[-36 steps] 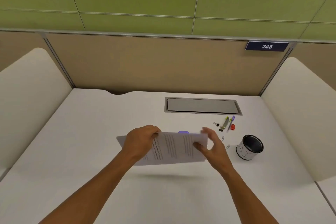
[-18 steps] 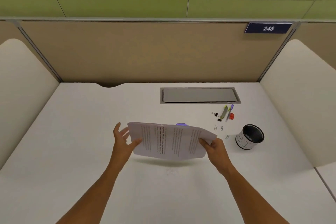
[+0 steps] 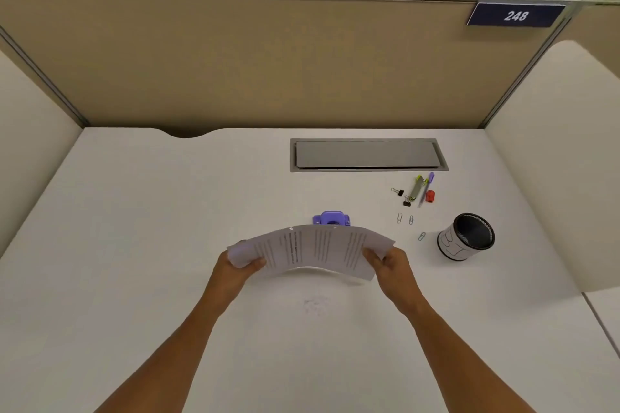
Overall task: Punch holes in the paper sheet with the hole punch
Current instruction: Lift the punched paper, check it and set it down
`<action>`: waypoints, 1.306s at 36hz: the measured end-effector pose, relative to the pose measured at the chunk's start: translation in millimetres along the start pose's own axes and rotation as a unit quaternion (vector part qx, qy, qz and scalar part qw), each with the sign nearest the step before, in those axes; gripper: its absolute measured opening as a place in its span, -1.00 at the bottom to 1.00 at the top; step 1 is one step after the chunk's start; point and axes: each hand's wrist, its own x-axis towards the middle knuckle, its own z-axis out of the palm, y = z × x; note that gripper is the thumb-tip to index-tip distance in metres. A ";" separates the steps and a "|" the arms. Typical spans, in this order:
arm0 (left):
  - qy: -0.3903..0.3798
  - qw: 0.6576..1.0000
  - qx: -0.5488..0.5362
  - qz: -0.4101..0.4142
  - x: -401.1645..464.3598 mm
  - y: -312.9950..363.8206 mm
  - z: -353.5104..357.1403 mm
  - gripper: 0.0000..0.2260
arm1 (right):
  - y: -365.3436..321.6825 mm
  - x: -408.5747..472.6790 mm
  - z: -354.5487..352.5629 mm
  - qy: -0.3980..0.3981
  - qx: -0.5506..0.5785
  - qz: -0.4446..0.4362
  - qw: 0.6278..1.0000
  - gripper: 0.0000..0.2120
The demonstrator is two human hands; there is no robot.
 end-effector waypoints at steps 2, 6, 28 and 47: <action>0.015 0.999 -0.029 -0.024 -0.5 -1.7 2.0 -0.61 | 3.1 2.4 1.1 0.001 0.005 0.002 1.000 -0.78; 0.043 0.997 -0.050 -0.046 0.5 -3.3 9.7 -0.77 | 10.6 4.6 4.2 -0.006 0.017 0.014 1.000 -0.79; 0.050 0.997 -0.041 -0.034 -3.1 -25.7 16.2 -0.68 | 40.9 8.1 12.5 -0.009 0.006 0.059 0.998 -0.75; 0.061 0.994 -0.021 -0.091 2.6 -10.2 1.1 -0.70 | 20.8 33.1 7.7 -0.035 -0.057 0.054 0.996 -0.74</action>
